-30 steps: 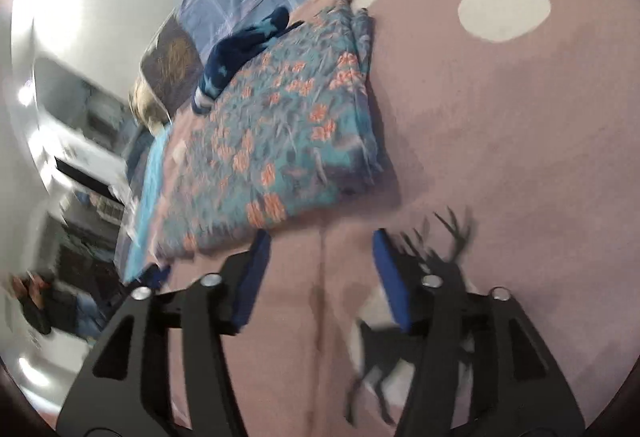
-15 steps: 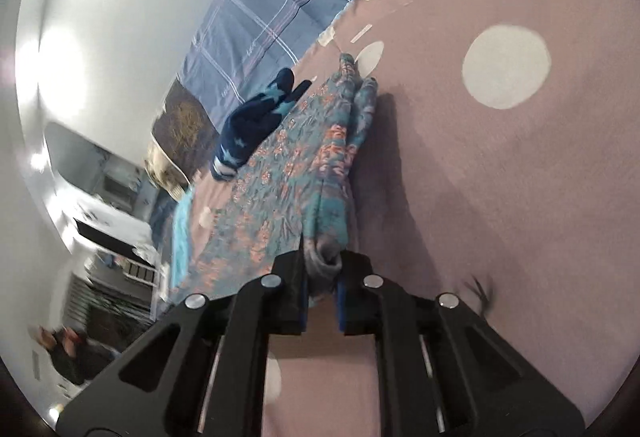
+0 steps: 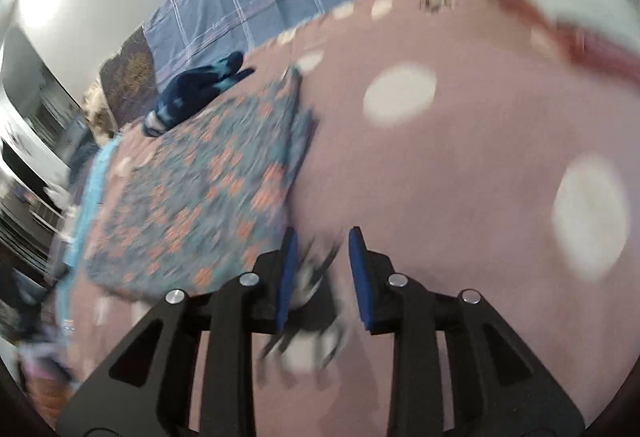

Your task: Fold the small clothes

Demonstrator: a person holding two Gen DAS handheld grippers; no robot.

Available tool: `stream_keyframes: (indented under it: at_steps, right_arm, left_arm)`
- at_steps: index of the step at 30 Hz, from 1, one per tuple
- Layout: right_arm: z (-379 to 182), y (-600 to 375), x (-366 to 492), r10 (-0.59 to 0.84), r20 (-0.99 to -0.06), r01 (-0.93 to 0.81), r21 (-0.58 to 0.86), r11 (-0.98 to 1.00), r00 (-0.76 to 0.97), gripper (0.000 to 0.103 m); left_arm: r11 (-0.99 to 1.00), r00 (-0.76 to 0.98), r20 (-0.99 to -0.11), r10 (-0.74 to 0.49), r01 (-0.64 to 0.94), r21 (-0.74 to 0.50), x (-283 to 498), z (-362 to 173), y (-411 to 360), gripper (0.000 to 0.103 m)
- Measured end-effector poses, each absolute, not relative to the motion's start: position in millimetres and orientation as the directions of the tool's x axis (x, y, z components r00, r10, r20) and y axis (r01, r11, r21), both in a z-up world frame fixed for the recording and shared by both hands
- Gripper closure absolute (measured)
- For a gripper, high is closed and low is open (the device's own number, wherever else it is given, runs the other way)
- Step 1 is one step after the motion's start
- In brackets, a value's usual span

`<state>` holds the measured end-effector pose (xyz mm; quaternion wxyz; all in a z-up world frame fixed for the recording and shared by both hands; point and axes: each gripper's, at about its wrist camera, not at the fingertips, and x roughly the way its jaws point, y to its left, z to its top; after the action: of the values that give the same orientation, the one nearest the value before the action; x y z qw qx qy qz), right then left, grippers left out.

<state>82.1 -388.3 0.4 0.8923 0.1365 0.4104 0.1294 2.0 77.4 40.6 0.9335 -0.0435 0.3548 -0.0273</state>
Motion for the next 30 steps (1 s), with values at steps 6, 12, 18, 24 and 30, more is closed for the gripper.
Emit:
stream_keyframes:
  at_steps: [6, 12, 18, 24, 30]
  right_arm:
    - [-7.9, -382.3, 148.9, 0.414, -0.749, -0.236, 0.340, 0.910, 0.517, 0.085]
    - [-13.9, -376.6, 189.9, 0.445, -0.777, -0.303, 0.336, 0.892, 0.446, 0.083]
    - [-24.6, -363.9, 213.1, 0.481, -0.770, -0.352, 0.351, 0.868, 0.419, 0.071]
    - [-30.7, -362.4, 217.4, 0.526, -0.739, -0.364, 0.394, 0.844, 0.421, 0.070]
    - [-26.7, -358.7, 220.8, 0.542, -0.723, -0.374, 0.404, 0.835, 0.428, 0.099]
  left_arm:
    - [0.875, 0.550, -0.719, -0.426, 0.454, -0.171, 52.1, 24.4, -92.3, 0.062]
    - [0.839, 0.434, -0.800, -0.413, 0.524, -0.149, 81.5, -1.0, -189.3, 0.060]
    - [0.888, 0.430, -0.855, -0.289, 0.453, -0.072, 106.1, -16.8, -216.8, 0.056]
    - [0.891, 0.465, -0.858, -0.220, 0.453, 0.016, 122.5, -21.0, -235.1, 0.076]
    - [0.879, 0.385, -0.836, -0.390, 0.427, -0.214, 129.8, -18.8, -185.3, 0.093]
